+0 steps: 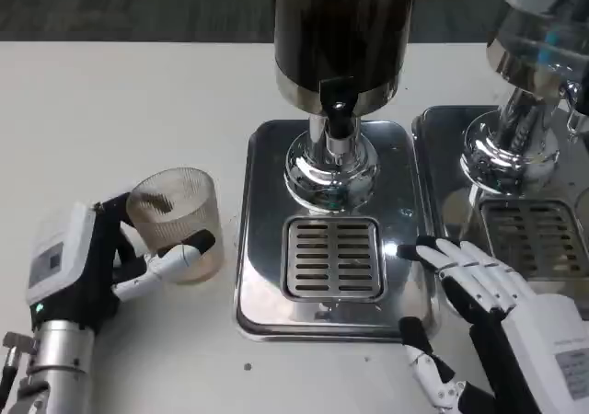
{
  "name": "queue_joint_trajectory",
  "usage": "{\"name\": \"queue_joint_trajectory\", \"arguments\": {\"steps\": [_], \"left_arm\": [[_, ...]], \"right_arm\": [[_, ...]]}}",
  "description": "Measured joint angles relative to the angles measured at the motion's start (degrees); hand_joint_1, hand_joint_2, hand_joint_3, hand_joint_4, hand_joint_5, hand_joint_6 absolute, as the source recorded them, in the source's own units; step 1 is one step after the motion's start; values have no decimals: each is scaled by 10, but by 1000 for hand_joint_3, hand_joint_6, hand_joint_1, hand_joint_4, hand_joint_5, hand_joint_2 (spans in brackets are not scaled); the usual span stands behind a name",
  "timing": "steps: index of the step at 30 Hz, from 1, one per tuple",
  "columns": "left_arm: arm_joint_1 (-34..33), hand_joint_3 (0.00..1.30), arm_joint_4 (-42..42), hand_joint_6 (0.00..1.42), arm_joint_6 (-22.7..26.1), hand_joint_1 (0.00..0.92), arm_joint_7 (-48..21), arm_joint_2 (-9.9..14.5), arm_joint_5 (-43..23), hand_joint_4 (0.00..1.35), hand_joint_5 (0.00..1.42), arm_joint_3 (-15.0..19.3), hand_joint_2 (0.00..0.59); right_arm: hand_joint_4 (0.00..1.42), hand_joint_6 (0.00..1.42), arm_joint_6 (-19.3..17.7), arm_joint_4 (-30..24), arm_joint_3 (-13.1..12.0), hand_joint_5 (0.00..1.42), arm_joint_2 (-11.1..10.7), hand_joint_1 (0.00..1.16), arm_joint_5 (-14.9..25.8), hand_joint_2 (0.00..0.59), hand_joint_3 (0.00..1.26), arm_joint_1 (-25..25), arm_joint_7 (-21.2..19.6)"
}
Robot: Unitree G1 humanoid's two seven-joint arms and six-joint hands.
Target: Grasp the cup under the faucet to collect the drink, then remove the cup.
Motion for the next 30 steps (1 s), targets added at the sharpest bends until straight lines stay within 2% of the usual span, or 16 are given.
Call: {"name": "queue_joint_trajectory", "arguments": {"steps": [7, 14, 19, 30], "left_arm": [[32, 617, -64, 1275, -16, 273, 21, 22, 7, 795, 1054, 12, 123], [43, 617, -132, 1267, -30, 267, 24, 24, 21, 795, 1054, 22, 122], [44, 618, -151, 1269, -31, 259, -3, 18, 20, 795, 1054, 21, 122], [32, 618, -151, 1272, -31, 244, -56, -13, 29, 795, 1042, 1, 118]], "right_arm": [[187, 216, -2, 0, 0, 170, 2, 315, 9, 486, 271, 0, 0], [187, 216, -5, 0, 0, 180, 3, 311, 11, 486, 272, -3, 0], [187, 216, -5, 0, 0, 183, 6, 309, 11, 486, 272, -5, 0], [187, 180, -5, 0, -1, 184, 22, 305, 9, 486, 272, -2, -15]]}}
